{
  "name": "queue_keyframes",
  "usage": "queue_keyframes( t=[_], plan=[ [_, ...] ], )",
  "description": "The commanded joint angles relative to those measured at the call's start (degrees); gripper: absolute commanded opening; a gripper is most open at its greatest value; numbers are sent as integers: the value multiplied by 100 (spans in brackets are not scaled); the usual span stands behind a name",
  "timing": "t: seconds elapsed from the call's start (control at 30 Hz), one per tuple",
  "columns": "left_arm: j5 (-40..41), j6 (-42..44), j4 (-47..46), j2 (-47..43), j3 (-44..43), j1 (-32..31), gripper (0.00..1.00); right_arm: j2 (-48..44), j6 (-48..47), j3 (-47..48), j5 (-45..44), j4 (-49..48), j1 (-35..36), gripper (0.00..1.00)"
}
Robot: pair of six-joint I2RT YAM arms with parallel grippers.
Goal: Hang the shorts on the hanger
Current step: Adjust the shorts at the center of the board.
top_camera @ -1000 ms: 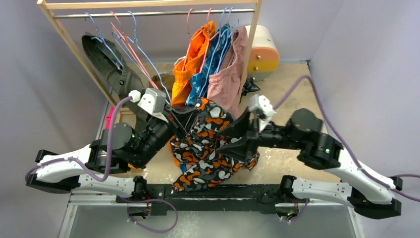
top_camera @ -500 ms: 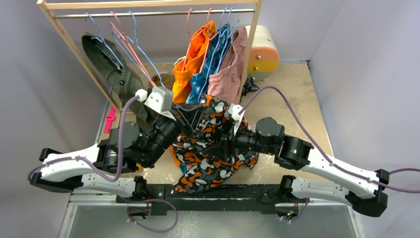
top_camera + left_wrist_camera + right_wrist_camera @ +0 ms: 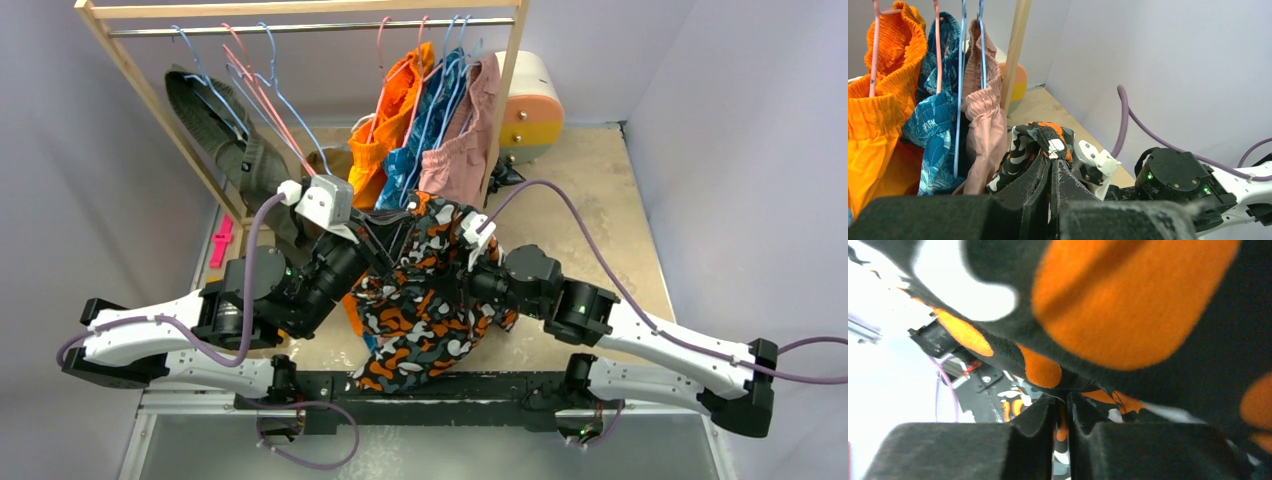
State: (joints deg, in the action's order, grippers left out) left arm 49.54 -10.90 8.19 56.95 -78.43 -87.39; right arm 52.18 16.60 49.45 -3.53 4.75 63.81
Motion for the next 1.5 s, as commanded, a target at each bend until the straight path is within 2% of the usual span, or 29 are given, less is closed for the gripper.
queue_keyframes(
  t=[0.0,0.1,0.2,0.3,0.43,0.57,0.87,1.1,1.3,1.47],
  plan=[
    [-75,-65,-225,-87,-287,12,0,-389,-218,165,437,-502,17,0],
    [-114,-195,-16,-228,-353,12,0,-895,-488,482,979,-516,23,0],
    [-134,-307,127,-529,-343,12,0,-1161,-739,1188,824,-69,25,0],
    [-65,-355,169,-852,-224,8,0,-1249,-962,1853,112,242,23,0],
    [-67,-431,269,-1113,-114,12,0,-1226,-1157,2282,-823,583,17,0],
    [-191,-500,500,-1098,-156,12,0,-1280,-1044,2346,-1408,742,17,0],
    [-164,-615,986,-968,-330,19,0,-1316,-612,2215,-3430,859,21,0],
    [-245,-866,1381,-1103,-456,13,0,-883,-686,2549,-4165,1096,12,0],
    [-657,-904,1851,-1077,-1159,17,0,-754,-1636,2780,-4672,342,17,0],
    [-674,-962,1947,-1219,-1054,16,0,-898,-2015,2794,-4813,-253,10,0]
  ],
)
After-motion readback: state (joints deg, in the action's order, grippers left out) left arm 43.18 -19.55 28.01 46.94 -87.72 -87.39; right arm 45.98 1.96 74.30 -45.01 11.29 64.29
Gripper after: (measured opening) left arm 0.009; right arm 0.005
